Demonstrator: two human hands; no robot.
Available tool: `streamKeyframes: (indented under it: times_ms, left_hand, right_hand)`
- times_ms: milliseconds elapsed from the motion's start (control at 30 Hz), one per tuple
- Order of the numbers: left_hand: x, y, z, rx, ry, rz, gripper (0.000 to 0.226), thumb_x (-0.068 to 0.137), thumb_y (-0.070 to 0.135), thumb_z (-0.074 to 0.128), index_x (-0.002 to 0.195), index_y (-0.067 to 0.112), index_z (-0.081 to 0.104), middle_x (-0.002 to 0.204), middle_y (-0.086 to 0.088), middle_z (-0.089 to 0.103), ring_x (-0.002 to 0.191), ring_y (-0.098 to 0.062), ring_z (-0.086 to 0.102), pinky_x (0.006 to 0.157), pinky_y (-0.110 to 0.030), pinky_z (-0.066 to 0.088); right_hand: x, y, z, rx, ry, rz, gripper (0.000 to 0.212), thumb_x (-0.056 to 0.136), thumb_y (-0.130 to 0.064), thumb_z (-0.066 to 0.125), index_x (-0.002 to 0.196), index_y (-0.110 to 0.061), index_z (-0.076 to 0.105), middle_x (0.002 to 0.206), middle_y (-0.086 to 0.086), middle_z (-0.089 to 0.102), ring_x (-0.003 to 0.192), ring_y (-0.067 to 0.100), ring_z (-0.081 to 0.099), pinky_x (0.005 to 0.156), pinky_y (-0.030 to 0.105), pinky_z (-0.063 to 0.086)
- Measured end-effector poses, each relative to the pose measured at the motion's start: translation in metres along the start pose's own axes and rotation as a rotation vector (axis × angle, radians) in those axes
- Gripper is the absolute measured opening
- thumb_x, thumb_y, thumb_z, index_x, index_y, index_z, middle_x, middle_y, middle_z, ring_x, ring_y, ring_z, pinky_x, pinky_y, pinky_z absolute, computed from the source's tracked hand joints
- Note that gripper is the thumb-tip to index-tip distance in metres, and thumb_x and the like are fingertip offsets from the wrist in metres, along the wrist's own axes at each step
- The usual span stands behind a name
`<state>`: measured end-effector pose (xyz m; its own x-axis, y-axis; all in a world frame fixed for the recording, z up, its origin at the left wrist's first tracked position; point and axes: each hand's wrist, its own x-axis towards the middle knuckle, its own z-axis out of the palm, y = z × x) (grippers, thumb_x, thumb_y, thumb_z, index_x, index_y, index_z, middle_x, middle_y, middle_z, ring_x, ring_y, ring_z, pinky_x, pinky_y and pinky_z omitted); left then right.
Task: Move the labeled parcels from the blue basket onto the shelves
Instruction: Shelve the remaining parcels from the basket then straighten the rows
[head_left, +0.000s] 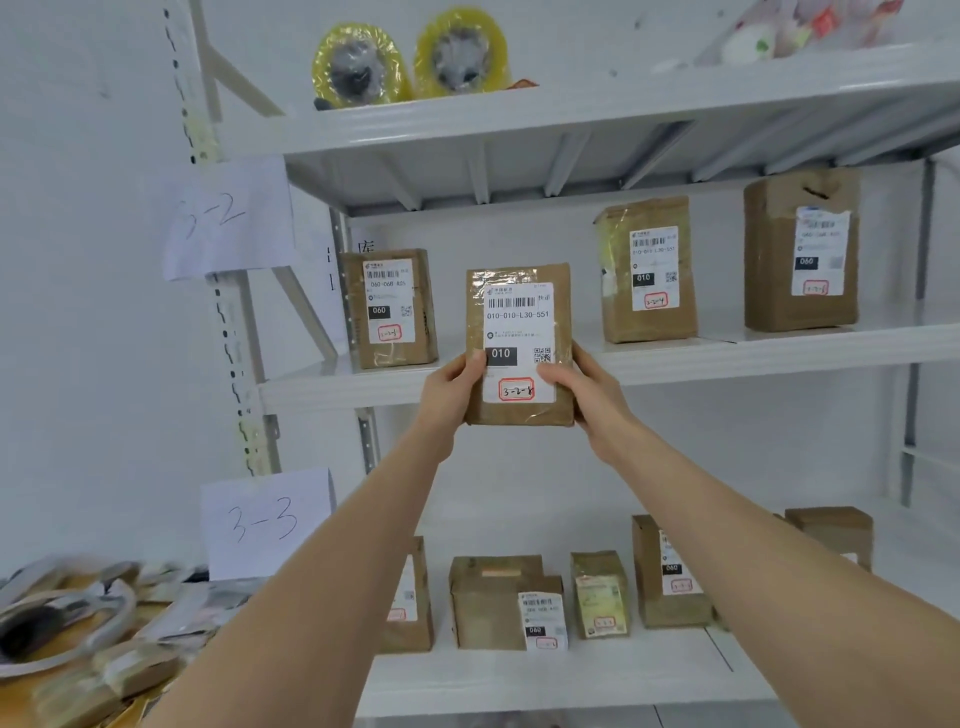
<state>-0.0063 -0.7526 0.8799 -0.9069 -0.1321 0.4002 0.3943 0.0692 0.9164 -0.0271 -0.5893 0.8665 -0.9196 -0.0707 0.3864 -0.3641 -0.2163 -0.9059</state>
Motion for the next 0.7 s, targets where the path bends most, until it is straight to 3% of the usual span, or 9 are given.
streamKeyframes:
  times_ms: [200, 367, 700]
  left_hand:
    - [0.021, 0.006, -0.013, 0.006, 0.013, 0.026, 0.019, 0.096, 0.037, 0.05, 0.099, 0.027, 0.065, 0.093, 0.005, 0.071, 0.093, -0.016, 0.065, 0.089, -0.036, 0.053]
    - [0.041, 0.013, -0.03, -0.008, -0.002, 0.06, 0.017, 0.097, 0.036, 0.049, 0.095, 0.029, 0.064, 0.09, 0.006, 0.071, 0.09, -0.014, 0.065, 0.086, -0.032, 0.053]
    - [0.07, 0.031, -0.077, -0.012, -0.018, 0.075, 0.019, 0.098, 0.035, 0.046, 0.106, 0.025, 0.06, 0.094, 0.005, 0.068, 0.1, -0.019, 0.063, 0.089, -0.036, 0.052]
  right_hand:
    - [0.021, -0.007, 0.017, 0.011, -0.007, -0.035, 0.047, 0.083, -0.015, 0.067, 0.121, -0.039, 0.057, 0.109, -0.009, 0.07, 0.097, 0.013, 0.068, 0.079, 0.03, 0.056]
    - [0.039, -0.012, 0.037, -0.009, 0.019, -0.059, 0.042, 0.083, -0.017, 0.067, 0.117, -0.039, 0.058, 0.108, -0.008, 0.071, 0.097, 0.014, 0.067, 0.08, 0.032, 0.056]
    - [0.064, -0.014, 0.09, 0.011, 0.088, -0.104, 0.049, 0.083, -0.017, 0.067, 0.129, -0.03, 0.055, 0.111, -0.005, 0.07, 0.098, 0.016, 0.068, 0.083, 0.034, 0.056]
